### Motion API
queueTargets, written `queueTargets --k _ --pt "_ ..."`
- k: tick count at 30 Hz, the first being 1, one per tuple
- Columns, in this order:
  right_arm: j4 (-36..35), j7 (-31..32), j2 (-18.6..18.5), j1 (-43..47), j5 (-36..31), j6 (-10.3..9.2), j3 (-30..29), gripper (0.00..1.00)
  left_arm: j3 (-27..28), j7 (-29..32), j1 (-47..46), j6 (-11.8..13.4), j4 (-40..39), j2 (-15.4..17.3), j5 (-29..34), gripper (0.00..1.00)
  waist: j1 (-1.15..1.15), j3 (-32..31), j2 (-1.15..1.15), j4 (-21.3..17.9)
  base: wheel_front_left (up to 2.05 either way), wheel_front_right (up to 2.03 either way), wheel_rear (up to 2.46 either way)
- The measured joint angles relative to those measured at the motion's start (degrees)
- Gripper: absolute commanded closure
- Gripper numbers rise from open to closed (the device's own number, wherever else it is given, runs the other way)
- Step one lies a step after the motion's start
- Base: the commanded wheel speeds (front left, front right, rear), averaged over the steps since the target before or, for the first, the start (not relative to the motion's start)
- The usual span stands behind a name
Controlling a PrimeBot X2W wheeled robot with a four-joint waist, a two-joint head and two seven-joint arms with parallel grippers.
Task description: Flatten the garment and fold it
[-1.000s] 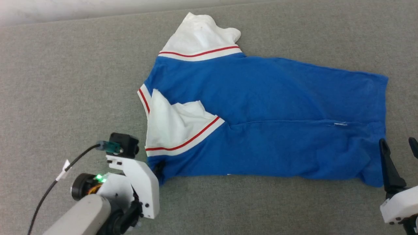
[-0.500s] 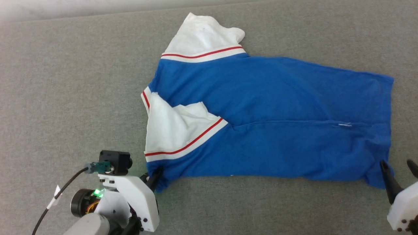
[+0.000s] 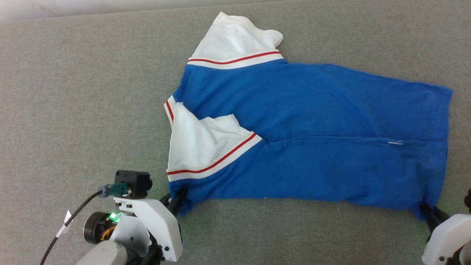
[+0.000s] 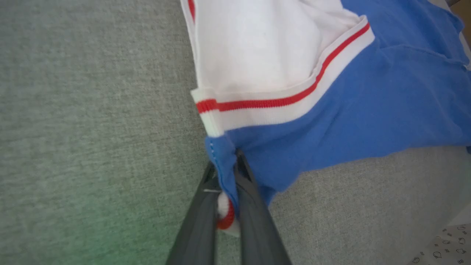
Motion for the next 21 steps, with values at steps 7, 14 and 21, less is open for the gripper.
queueTargets --k 7,14,21 --pt "-0.8 -1.5 -0.8 -0.4 0.4 0.08 -0.5 1.0 1.5 -2.1 0.3 -0.6 1.0 0.2 -0.6 1.0 0.01 -1.4 0.0 -0.3 0.0 0.0 0.0" --pt "-7.7 0.2 -1.7 -1.0 1.8 0.08 -3.0 1.0 7.0 -4.5 6.1 3.1 -5.4 3.5 -3.0 1.0 0.0 -3.8 0.0 -0.8 0.0 0.0 0.0" --pt "-11.9 5.0 -1.1 4.9 4.4 0.1 -5.2 1.0 8.8 -2.7 17.6 7.3 -13.3 6.4 -7.0 1.0 0.0 -5.2 0.0 -0.2 0.0 0.0 0.0"
